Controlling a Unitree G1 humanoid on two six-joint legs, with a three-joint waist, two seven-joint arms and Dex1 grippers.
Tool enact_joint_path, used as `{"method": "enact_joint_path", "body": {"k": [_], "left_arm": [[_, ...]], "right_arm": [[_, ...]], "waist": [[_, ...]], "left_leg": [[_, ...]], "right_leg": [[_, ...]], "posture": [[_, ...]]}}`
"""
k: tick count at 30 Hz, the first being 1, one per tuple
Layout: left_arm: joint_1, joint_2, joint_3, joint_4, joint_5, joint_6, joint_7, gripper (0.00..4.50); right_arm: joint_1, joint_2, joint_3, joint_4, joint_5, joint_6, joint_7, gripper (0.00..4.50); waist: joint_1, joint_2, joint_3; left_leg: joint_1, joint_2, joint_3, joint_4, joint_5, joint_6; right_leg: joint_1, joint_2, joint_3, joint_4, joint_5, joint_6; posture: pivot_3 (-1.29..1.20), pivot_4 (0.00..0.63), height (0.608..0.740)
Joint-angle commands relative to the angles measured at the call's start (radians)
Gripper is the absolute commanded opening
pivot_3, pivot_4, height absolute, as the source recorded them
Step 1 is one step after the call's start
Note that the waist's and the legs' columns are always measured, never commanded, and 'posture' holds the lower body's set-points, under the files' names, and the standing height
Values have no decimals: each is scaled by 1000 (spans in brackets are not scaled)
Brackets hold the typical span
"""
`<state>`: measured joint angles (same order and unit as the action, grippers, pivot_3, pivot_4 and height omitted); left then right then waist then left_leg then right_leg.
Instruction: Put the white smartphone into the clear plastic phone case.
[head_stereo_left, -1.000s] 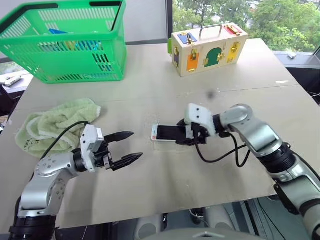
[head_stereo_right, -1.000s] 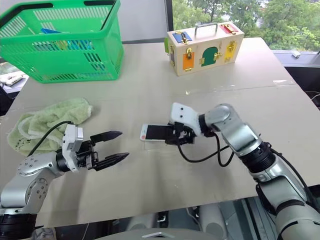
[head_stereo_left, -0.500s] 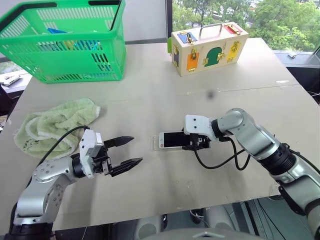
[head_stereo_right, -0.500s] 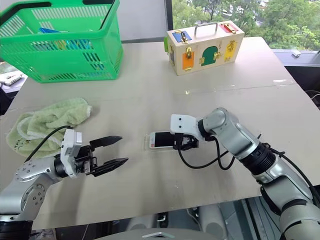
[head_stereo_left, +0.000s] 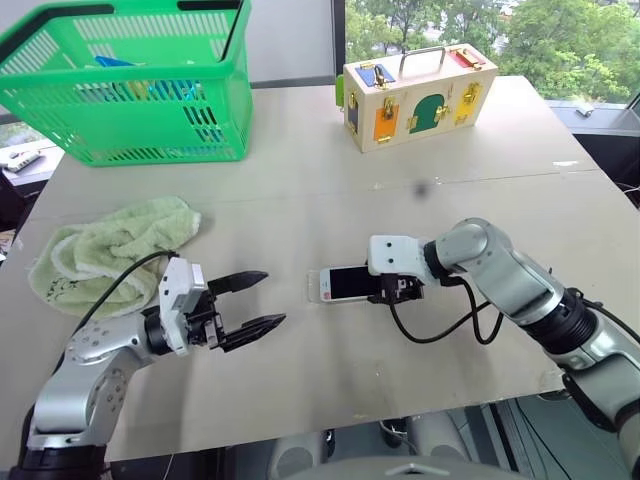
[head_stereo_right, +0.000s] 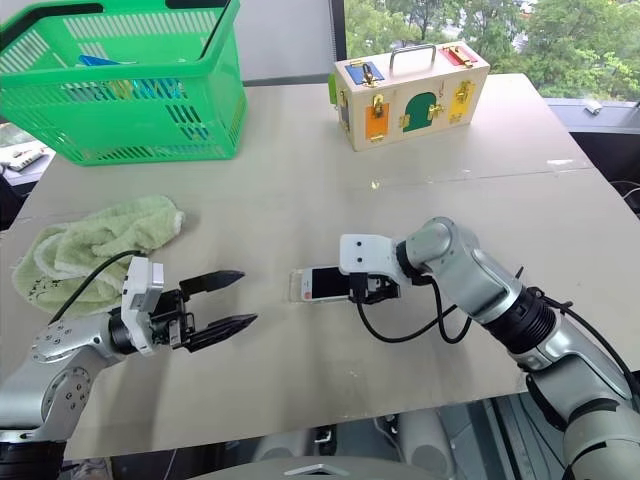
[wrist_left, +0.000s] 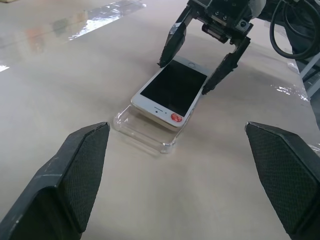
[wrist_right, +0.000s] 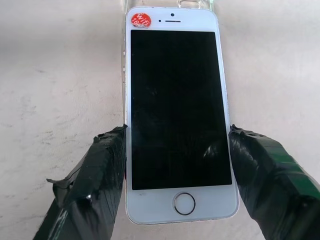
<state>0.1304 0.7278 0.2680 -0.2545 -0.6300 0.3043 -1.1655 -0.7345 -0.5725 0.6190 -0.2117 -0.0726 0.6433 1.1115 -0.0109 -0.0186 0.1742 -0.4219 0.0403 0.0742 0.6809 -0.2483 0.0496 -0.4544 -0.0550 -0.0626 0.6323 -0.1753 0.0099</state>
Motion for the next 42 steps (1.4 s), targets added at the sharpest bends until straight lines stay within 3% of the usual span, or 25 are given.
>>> {"method": "enact_joint_path", "body": {"k": [1,3,6,7,11,16,26,34,42], "left_arm": [[-3,8,9,-2,-2,-18,-13,4500],[-4,9,8,-1,0,-19,-15,4500],[-2,10,8,-2,0,-19,-18,4500],[0,10,9,-3,0,-19,-18,4500],[1,12,11,-7,-3,-15,-18,4500],[12,18,23,-3,-8,-17,-29,4500],[16,25,30,6,-16,-15,-47,4500],[33,23,35,-6,-16,-17,-43,4500],[38,20,33,-10,-14,-20,-38,4500]], "right_arm": [[13,-12,12,-22,-12,-14,15,2756],[15,1,-5,-14,-4,-20,2,2756],[15,22,-65,-21,57,8,6,4240],[17,24,-78,-23,60,5,-5,4488],[26,21,-119,-30,72,4,-34,4488],[29,45,-256,-67,227,91,-15,4488],[11,219,-159,135,205,18,-99,107],[38,222,-1,292,92,-103,-59,48],[58,232,48,401,30,-162,-50,48]], "waist": [[0,0,0],[0,0,0],[0,0,0],[0,0,0],[0,0,0],[0,0,0],[-3,1,1],[-4,0,0],[-3,1,-5]], "left_leg": [[0,0,0,0,0,0],[0,0,0,0,0,0],[0,0,0,0,0,0],[0,0,0,0,0,0],[0,0,0,0,0,0],[-1,0,-1,0,0,0],[-1,1,-1,-2,0,0],[0,0,0,-2,0,0],[7,1,0,-5,0,0]], "right_leg": [[0,0,0,0,0,0],[0,0,0,0,0,0],[0,0,0,0,0,0],[0,0,0,0,0,0],[0,0,0,0,0,0],[0,0,0,-1,0,0],[-1,1,-1,-1,0,0],[0,1,0,-2,0,0],[4,0,0,-2,0,0]], "posture": [[0,150,740],[0,150,740],[0,150,740],[0,150,740],[0,150,740],[0,150,740],[0,150,740],[0,150,740],[0,150,740]]}}
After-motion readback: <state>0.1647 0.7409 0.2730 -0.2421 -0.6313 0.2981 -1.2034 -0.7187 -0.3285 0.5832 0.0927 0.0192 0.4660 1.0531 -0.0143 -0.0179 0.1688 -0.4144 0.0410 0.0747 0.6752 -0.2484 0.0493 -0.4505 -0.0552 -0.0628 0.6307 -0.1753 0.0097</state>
